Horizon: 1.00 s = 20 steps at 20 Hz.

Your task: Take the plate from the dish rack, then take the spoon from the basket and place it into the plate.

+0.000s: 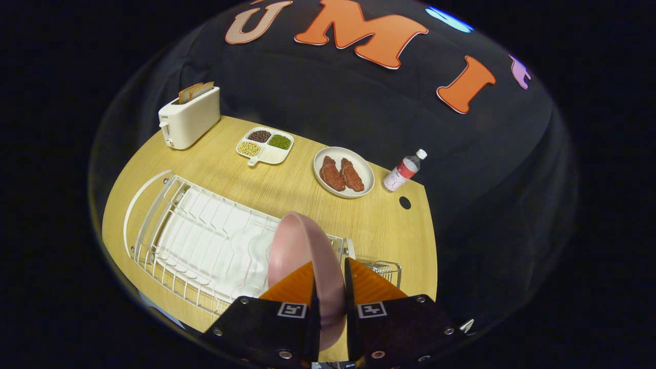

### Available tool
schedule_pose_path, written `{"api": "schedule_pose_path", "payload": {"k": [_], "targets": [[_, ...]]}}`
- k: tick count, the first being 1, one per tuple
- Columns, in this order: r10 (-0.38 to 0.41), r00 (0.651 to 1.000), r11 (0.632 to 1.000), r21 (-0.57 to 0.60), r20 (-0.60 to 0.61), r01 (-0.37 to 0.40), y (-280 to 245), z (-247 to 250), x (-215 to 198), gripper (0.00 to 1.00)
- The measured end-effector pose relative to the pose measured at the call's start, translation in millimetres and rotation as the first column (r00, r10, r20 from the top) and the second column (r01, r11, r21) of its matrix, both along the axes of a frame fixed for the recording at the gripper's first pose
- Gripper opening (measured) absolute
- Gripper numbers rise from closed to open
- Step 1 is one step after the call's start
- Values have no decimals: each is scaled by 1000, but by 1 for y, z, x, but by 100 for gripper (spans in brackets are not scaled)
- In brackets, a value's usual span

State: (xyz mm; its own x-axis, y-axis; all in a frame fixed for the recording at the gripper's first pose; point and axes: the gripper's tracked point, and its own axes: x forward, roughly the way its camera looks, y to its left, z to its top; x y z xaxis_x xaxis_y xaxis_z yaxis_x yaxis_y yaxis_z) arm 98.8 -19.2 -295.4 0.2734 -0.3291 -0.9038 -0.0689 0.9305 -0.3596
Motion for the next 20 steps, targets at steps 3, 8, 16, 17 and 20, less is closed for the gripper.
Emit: {"api": "schedule_pose_path", "payload": {"k": [3,8,16,17,20], "targets": [[8,999,1000,19,39,-9,0,16,-3,21],[8,994,995,95,111,-18,10,52,-17,21],[22,981,970,235,193,-68,37,85,-60,21],[29,981,966,247,194,-77,41,86,-68,21],[37,975,951,293,218,-101,54,90,-85,21]]}}
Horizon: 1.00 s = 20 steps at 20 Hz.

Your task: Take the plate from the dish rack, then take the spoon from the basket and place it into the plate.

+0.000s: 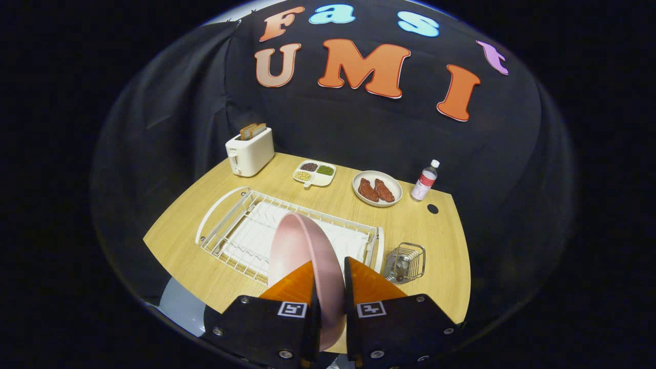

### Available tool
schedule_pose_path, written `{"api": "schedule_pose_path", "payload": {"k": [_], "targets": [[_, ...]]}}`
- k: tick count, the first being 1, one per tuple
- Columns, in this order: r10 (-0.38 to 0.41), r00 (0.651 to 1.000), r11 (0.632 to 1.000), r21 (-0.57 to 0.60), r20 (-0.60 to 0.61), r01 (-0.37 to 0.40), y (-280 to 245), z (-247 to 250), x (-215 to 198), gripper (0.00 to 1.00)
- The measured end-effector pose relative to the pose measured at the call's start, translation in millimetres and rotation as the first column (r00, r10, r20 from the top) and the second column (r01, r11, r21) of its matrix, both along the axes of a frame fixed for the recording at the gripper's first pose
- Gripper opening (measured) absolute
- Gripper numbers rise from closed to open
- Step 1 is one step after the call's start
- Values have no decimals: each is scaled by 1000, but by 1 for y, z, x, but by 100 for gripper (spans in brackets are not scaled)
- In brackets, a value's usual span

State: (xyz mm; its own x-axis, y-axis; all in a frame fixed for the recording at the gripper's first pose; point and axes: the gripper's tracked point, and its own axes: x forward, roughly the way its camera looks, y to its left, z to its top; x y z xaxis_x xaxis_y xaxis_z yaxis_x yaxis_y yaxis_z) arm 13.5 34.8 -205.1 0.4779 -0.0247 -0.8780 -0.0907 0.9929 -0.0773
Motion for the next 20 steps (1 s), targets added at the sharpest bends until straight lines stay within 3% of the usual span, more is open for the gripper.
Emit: {"api": "schedule_pose_path", "payload": {"k": [12,20], "targets": [[-43,999,985,166,26,38,7,-20,-71,21],[-153,987,955,249,-47,160,-6,-77,-123,21]]}}
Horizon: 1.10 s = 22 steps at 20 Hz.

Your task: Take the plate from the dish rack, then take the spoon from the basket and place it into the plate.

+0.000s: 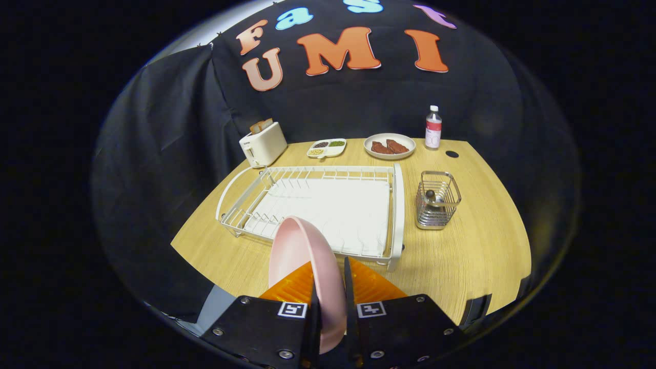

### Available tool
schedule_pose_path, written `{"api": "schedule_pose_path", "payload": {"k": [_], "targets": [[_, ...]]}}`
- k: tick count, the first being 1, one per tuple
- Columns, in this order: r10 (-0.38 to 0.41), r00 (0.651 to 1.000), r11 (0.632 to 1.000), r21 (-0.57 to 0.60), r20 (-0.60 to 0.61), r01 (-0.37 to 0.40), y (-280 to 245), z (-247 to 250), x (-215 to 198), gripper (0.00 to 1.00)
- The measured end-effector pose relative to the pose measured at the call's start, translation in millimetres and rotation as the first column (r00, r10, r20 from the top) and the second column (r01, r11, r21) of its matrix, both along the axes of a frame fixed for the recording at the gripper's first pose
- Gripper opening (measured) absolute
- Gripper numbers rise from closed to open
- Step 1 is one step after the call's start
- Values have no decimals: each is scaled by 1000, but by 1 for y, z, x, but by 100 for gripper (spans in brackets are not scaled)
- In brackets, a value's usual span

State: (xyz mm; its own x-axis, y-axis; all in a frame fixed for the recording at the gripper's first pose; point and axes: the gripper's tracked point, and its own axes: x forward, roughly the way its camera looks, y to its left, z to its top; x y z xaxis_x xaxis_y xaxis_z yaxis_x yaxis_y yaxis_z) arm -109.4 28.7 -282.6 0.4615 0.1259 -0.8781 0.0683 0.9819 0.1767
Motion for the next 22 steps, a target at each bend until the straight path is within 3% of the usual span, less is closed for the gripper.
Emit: {"api": "schedule_pose_path", "payload": {"k": [7,14,18,20,22], "targets": [[-93,993,993,64,-77,97,-11,-43,-37,21],[-233,963,947,195,-135,256,-6,-77,-53,21],[-245,958,935,224,-149,274,3,-93,-51,21],[-251,958,938,208,-139,276,2,-100,-45,22],[-220,969,974,38,-117,225,-18,-119,-48,27]]}}
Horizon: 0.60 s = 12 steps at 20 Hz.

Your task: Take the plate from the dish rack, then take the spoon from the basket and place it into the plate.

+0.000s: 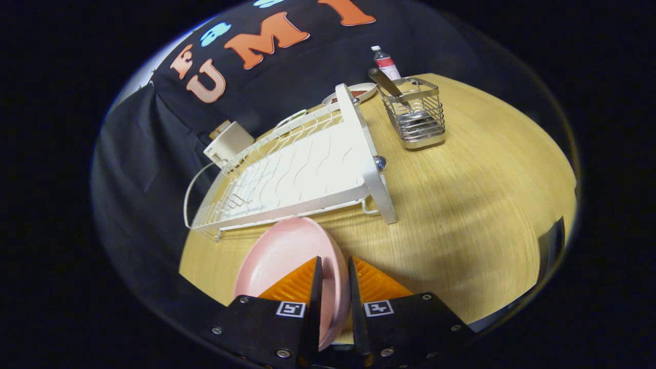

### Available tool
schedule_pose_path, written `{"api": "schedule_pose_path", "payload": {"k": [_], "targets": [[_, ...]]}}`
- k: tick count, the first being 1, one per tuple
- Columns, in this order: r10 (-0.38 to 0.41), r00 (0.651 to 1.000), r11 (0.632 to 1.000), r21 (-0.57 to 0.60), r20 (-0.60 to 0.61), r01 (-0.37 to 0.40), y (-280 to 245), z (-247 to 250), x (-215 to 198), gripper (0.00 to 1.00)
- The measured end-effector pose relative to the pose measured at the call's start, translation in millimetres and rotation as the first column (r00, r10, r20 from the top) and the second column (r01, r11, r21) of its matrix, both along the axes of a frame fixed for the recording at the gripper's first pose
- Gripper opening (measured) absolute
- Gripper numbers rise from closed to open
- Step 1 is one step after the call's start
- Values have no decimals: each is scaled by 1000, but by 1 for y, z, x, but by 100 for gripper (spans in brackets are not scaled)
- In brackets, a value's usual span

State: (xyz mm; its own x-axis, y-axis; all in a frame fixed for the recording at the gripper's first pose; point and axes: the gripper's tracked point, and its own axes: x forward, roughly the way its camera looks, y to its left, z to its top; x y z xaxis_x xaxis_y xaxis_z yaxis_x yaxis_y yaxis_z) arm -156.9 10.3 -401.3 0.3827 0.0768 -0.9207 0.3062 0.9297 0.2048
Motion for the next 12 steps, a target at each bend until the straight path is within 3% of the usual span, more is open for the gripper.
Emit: {"api": "schedule_pose_path", "payload": {"k": [3,6,12], "targets": [[35,999,998,-47,32,-33,-3,7,9,28],[58,994,993,-105,94,-48,-17,20,22,37],[72,950,964,-266,302,12,-59,75,64,57]]}}
